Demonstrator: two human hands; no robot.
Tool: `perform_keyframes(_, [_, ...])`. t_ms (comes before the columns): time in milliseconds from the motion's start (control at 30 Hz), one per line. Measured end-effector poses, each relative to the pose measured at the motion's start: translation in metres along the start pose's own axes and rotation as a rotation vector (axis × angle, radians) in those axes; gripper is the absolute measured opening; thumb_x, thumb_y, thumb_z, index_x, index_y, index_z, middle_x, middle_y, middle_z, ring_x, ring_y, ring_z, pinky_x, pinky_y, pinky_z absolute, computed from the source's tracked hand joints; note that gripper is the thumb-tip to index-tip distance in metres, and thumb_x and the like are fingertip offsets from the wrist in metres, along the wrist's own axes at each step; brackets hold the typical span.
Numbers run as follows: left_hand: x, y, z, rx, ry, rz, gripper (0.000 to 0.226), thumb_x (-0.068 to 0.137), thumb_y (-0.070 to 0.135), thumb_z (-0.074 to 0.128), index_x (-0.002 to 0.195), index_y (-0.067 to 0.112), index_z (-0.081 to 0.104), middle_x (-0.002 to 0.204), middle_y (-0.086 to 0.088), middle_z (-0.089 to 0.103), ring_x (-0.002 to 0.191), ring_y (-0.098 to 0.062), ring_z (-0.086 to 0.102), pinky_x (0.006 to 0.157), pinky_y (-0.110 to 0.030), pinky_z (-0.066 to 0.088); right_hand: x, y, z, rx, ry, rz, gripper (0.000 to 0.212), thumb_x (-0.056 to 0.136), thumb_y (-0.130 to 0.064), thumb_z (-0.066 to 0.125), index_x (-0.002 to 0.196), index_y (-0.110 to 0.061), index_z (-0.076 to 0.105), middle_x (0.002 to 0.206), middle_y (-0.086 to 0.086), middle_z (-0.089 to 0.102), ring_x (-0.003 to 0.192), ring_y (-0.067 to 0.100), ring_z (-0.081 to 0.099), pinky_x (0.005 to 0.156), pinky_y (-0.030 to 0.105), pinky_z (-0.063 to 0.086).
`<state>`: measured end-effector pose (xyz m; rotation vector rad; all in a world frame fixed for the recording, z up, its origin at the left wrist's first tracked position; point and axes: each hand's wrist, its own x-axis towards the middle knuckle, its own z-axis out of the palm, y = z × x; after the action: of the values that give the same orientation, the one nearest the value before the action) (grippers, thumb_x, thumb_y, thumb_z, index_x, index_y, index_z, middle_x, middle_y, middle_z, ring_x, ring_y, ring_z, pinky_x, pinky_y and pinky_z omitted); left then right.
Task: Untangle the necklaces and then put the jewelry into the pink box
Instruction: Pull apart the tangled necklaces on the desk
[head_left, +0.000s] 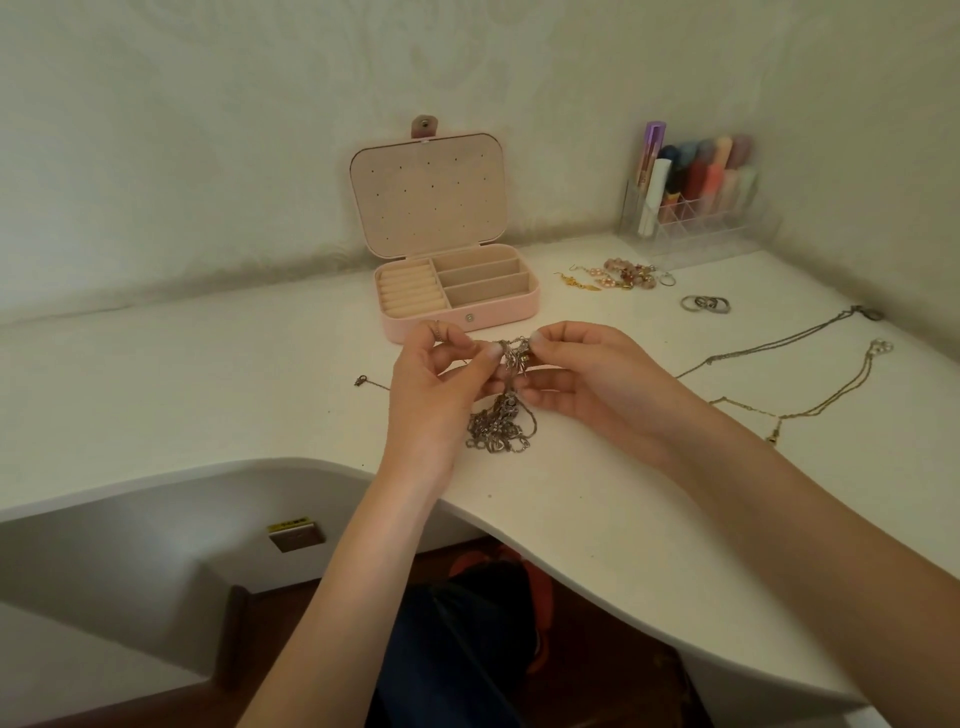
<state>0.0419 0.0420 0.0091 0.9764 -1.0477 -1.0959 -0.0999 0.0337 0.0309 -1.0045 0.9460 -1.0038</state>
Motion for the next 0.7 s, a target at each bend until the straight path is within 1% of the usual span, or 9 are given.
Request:
perform_keyframes(67, [-0.001, 0.000, 0.001, 0.018, -0.024, -0.010, 0.022, 0.086, -0.003, 0.062, 0.082, 0.013, 0.046, 0.075, -0.005, 0.063, 0.053, -0.009, 0.061, 0.055, -0.018, 0.050, 0.000, 0.000, 0.000, 0.036, -0.003, -0.005, 0.009, 0.095, -0.008, 0.052, 0.086, -0.010, 0.055, 0.083, 0.011, 0.064, 0.071, 0.016, 0.063, 0.070, 0.025, 0.053])
perform_keyframes(100, [-0.001, 0.000, 0.001, 0.028, -0.037, -0.013, 0.022, 0.087, -0.003, 0.061, 0.082, 0.014, 0.047, 0.076, -0.005, 0.063, 0.052, -0.009, 0.059, 0.054, -0.018, 0.049, 0.001, 0.001, 0.000, 0.050, 0.001, -0.014, 0.008, 0.094, -0.007, 0.053, 0.087, -0.010, 0.055, 0.080, 0.008, 0.062, 0.069, 0.014, 0.061, 0.068, 0.024, 0.053])
perform_keyframes(200, [-0.001, 0.000, 0.001, 0.050, -0.060, -0.004, 0.023, 0.088, -0.003, 0.059, 0.080, 0.015, 0.047, 0.071, 0.000, 0.061, 0.049, -0.009, 0.055, 0.052, -0.018, 0.045, 0.002, 0.001, -0.001, 0.105, 0.027, -0.030, 0.005, 0.092, -0.006, 0.055, 0.090, -0.010, 0.054, 0.076, 0.005, 0.057, 0.064, 0.011, 0.056, 0.063, 0.022, 0.054])
perform_keyframes(333, [0.000, -0.001, -0.001, 0.086, -0.059, 0.007, 0.021, 0.089, -0.001, 0.059, 0.081, 0.016, 0.048, 0.068, 0.007, 0.059, 0.049, -0.011, 0.050, 0.052, -0.019, 0.043, 0.002, -0.003, -0.002, 0.193, 0.052, -0.033, 0.003, 0.094, -0.007, 0.053, 0.092, -0.010, 0.053, 0.073, 0.003, 0.054, 0.059, 0.011, 0.055, 0.060, 0.022, 0.054])
perform_keyframes(467, [0.001, -0.002, -0.001, 0.088, -0.031, -0.004, 0.023, 0.091, -0.002, 0.053, 0.079, 0.017, 0.048, 0.078, 0.003, 0.051, 0.043, -0.009, 0.044, 0.049, -0.017, 0.035, 0.000, -0.009, -0.007, 0.127, 0.055, -0.059, 0.002, 0.094, -0.009, 0.054, 0.096, -0.009, 0.053, 0.069, 0.001, 0.054, 0.060, 0.011, 0.056, 0.062, 0.022, 0.055])
perform_keyframes(533, [0.001, -0.001, 0.000, 0.077, -0.018, -0.012, 0.023, 0.091, -0.004, 0.050, 0.079, 0.016, 0.049, 0.079, 0.002, 0.048, 0.041, -0.008, 0.042, 0.048, -0.017, 0.034, -0.001, -0.011, -0.010, 0.088, 0.078, -0.079, 0.002, 0.093, -0.008, 0.055, 0.094, -0.009, 0.054, 0.070, 0.001, 0.055, 0.062, 0.011, 0.057, 0.065, 0.022, 0.056])
perform_keyframes(700, [-0.001, 0.001, 0.000, 0.078, -0.014, -0.008, 0.022, 0.091, -0.004, 0.051, 0.080, 0.016, 0.051, 0.080, 0.004, 0.049, 0.039, -0.008, 0.043, 0.048, -0.022, 0.034, -0.001, -0.014, -0.014, 0.169, 0.161, -0.096, 0.004, 0.093, -0.005, 0.055, 0.091, -0.008, 0.053, 0.075, 0.005, 0.060, 0.071, 0.019, 0.066, 0.072, 0.030, 0.059])
